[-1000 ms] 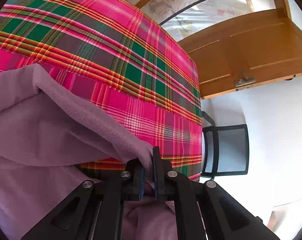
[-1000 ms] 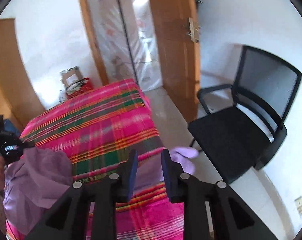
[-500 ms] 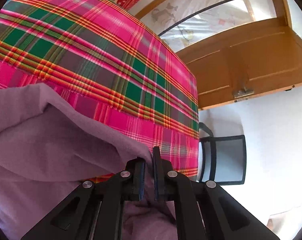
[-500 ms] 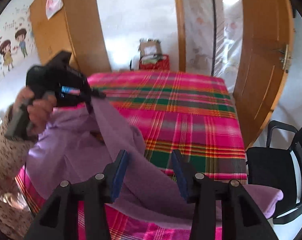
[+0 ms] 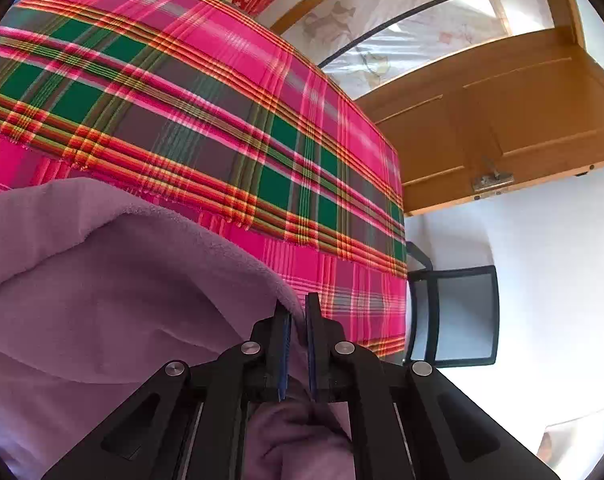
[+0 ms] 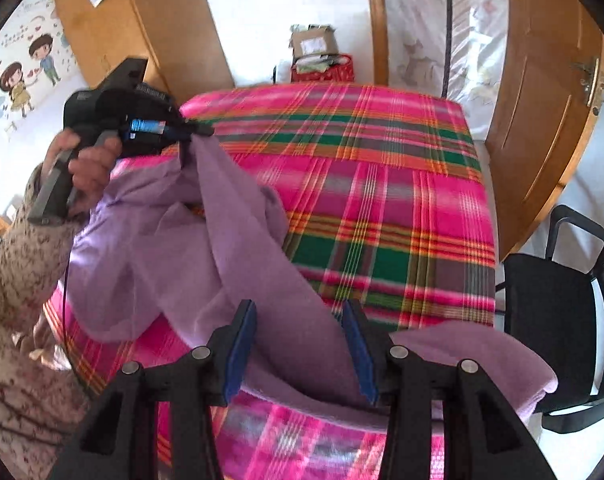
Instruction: Fold clothes
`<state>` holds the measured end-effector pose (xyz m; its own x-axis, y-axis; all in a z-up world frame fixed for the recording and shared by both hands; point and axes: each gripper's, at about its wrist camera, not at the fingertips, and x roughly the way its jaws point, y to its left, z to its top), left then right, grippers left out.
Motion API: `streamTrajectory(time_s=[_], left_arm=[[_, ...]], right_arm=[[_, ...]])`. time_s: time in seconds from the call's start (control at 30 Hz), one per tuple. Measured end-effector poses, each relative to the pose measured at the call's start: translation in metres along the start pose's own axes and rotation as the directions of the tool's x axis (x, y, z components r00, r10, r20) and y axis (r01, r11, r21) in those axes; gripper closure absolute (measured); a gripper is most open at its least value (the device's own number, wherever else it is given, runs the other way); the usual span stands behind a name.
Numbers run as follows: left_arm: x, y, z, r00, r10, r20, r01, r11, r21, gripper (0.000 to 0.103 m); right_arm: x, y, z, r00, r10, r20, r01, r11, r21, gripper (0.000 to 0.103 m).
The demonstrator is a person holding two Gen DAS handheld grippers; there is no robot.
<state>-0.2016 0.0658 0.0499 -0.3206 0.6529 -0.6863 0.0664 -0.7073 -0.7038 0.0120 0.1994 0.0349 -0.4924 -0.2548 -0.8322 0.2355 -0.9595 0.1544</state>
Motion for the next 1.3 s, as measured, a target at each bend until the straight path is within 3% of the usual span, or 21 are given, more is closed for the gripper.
streamTrajectory(time_s=[0.07,0.13,0.27,0.37,0.53,0.67,0.9,1.0,1.3], left_arm=[[0.001,0.000,0.000,1.000,0.004,-0.006,-0.004,1.000,0.006,0.096],[0.000,0.002,-0.001,1.000,0.009,-0.001,-0.009,1.000,0.008,0.096],[0.002,0.002,0.000,1.000,0.026,-0.002,-0.026,1.000,0.013,0.096],[0.005,0.001,0.000,0.999,0.032,-0.006,-0.032,0.999,0.020,0.096],[0.003,0.002,0.003,0.999,0.030,0.013,-0.030,1.000,0.000,0.096],[0.000,-0.001,0.006,0.999,0.028,0.028,-0.028,1.000,-0.007,0.096],[0.002,-0.002,0.013,0.998,0.031,0.047,-0.029,0.999,-0.027,0.096],[0.003,0.001,0.016,0.998,0.029,0.050,-0.027,0.999,-0.042,0.096],[0.011,0.011,0.035,0.994,0.069,0.080,-0.061,0.994,-0.094,0.096]], right_arm=[[0.003,0.002,-0.003,0.999,-0.004,-0.035,0.004,1.000,-0.012,0.059],[0.004,0.004,-0.004,0.999,-0.001,-0.053,0.000,1.000,-0.022,0.077],[0.004,0.008,-0.006,0.995,0.011,-0.096,-0.017,0.998,-0.058,0.097],[0.002,0.011,-0.003,0.995,-0.044,-0.095,0.035,0.996,-0.085,0.097],[-0.008,-0.001,0.016,0.984,-0.176,0.002,0.176,0.983,-0.060,0.098],[-0.009,-0.014,0.033,0.958,-0.282,0.047,0.283,0.958,-0.034,0.098],[-0.013,-0.024,0.068,0.908,-0.391,0.150,0.399,0.917,-0.027,0.098],[0.005,-0.031,0.082,0.879,-0.454,0.147,0.467,0.881,-0.069,0.098],[0.081,-0.056,0.118,0.830,-0.551,0.092,0.558,0.818,-0.139,0.098]])
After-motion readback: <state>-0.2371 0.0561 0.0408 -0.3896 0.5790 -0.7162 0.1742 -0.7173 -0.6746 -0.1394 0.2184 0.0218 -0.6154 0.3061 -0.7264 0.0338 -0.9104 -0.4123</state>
